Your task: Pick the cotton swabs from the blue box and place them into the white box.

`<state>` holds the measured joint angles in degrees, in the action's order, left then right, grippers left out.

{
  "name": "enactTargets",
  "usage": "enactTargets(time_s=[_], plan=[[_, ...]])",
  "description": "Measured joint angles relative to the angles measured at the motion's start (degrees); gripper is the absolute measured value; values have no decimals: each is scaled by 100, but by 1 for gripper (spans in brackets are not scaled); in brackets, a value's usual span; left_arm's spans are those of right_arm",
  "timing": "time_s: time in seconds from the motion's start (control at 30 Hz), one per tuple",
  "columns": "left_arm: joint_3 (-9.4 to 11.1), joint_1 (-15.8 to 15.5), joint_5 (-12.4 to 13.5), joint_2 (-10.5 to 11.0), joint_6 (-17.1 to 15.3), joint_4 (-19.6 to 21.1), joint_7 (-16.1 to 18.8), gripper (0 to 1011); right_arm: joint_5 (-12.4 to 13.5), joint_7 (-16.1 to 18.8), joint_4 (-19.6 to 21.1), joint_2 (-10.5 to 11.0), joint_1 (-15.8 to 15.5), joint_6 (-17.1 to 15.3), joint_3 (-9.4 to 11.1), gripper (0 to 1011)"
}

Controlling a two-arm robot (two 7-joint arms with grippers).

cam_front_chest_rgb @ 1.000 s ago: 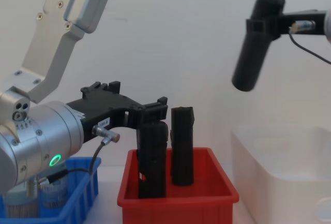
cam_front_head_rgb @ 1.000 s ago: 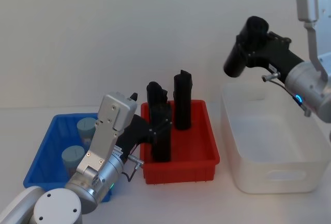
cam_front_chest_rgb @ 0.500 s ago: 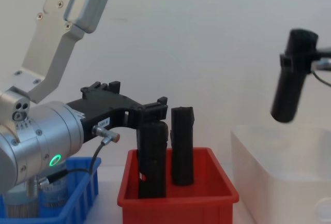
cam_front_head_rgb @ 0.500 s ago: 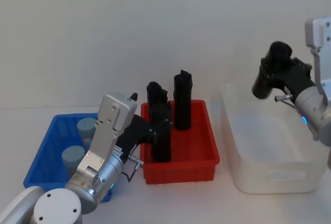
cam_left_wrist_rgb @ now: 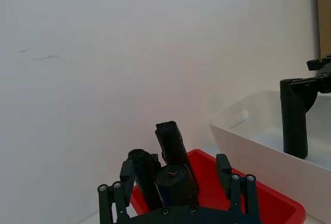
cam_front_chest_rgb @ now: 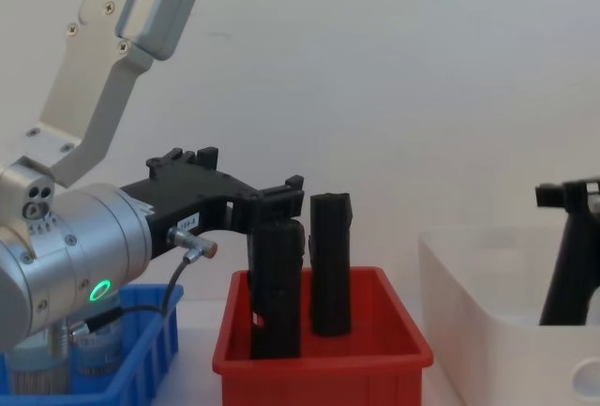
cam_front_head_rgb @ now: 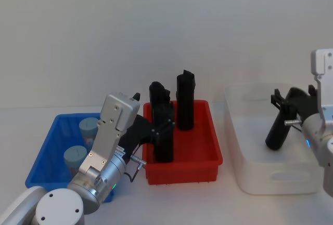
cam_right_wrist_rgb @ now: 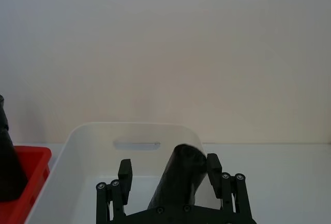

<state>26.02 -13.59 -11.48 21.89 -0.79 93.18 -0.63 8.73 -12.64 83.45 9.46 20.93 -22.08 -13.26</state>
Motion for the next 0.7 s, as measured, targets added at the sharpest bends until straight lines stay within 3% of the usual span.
enactTargets(time_s=[0.17, 0.43, 0.7], plan=[[0, 0, 0, 0, 0, 0, 0, 1003, 9, -198, -91, -30, -41, -38, 2, 1000], [-55, 40, 47, 93, -89, 161, 45, 1003, 17, -378, -175, -57, -77, -73, 6, 1001], [-260, 231, 68, 453, -492, 670, 337, 1003, 22, -462, -215, -68, -95, -92, 9, 1002]])
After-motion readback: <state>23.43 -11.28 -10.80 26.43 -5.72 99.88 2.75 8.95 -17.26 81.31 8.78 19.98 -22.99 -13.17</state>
